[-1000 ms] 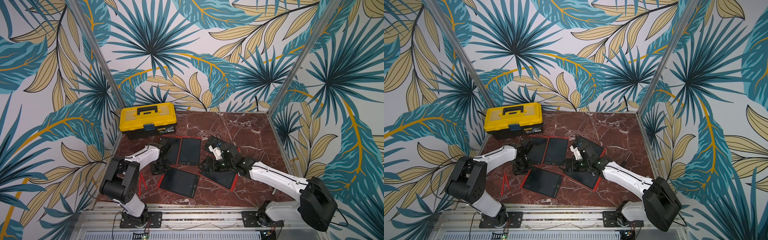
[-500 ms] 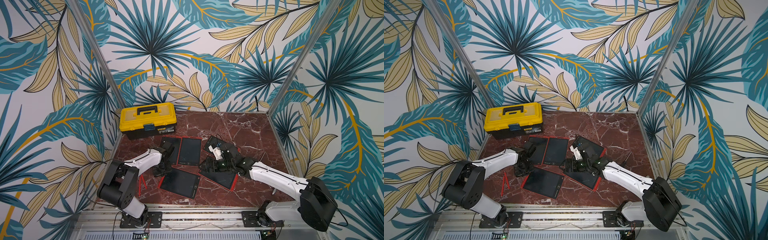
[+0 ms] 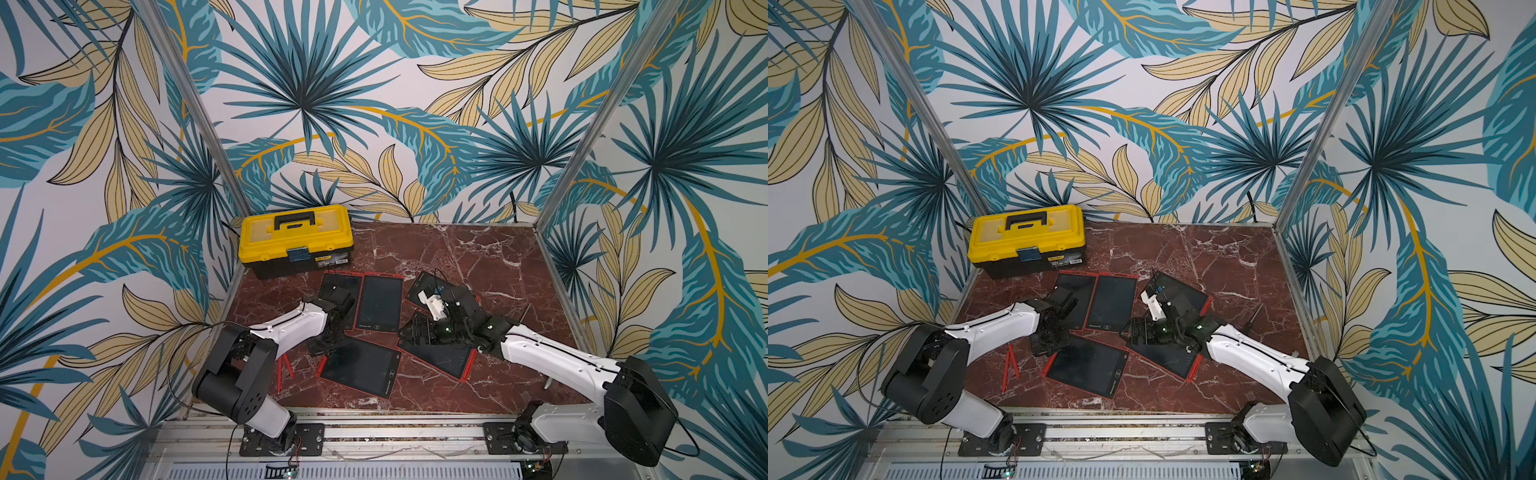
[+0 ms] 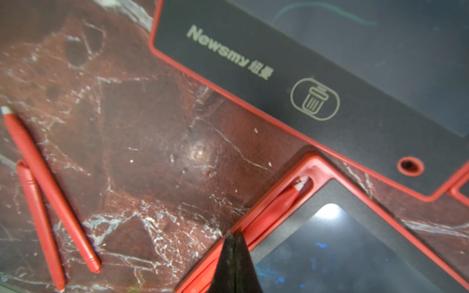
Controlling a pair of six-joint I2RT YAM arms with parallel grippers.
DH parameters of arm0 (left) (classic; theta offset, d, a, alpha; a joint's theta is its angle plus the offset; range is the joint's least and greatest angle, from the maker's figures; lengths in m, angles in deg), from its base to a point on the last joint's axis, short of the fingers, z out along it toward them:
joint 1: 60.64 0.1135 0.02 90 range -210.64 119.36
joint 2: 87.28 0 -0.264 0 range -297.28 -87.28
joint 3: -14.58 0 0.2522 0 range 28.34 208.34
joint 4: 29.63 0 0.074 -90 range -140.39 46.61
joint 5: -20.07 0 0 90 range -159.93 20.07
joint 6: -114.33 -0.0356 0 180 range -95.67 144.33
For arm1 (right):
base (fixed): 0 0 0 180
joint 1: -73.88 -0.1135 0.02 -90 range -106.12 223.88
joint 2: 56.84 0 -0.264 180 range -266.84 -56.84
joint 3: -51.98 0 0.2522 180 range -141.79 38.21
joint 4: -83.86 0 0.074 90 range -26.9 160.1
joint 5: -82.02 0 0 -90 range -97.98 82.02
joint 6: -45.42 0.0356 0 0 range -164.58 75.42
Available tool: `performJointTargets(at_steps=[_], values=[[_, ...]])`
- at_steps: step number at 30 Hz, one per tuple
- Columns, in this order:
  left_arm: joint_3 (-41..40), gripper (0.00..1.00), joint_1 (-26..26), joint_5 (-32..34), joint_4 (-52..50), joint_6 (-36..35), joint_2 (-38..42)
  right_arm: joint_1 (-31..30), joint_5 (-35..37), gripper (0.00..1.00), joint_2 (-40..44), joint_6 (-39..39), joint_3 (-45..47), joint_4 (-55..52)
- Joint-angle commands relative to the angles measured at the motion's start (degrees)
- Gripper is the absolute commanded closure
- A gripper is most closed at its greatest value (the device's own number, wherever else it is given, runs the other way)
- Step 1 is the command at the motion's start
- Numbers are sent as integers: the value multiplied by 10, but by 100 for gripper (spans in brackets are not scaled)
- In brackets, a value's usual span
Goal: Place the stylus back onto the writing tablet
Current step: Place the stylus on the writing tablet.
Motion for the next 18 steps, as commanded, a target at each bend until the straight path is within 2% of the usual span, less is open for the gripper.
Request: performJointTargets(at_steps=[1, 4, 13, 18], values=[[-17, 100, 12, -40, -2, 6, 4, -3, 7, 1, 14, -10, 15, -5], [-5, 98, 39, -42, -17, -6, 30, -3, 2, 1, 12, -14, 15, 1], [-2, 83, 131, -42, -45, -24, 78, -3, -21, 1, -8, -12, 22, 44], [-12, 79, 196, -42, -44, -35, 95, -3, -29, 1, -11, -14, 23, 49]])
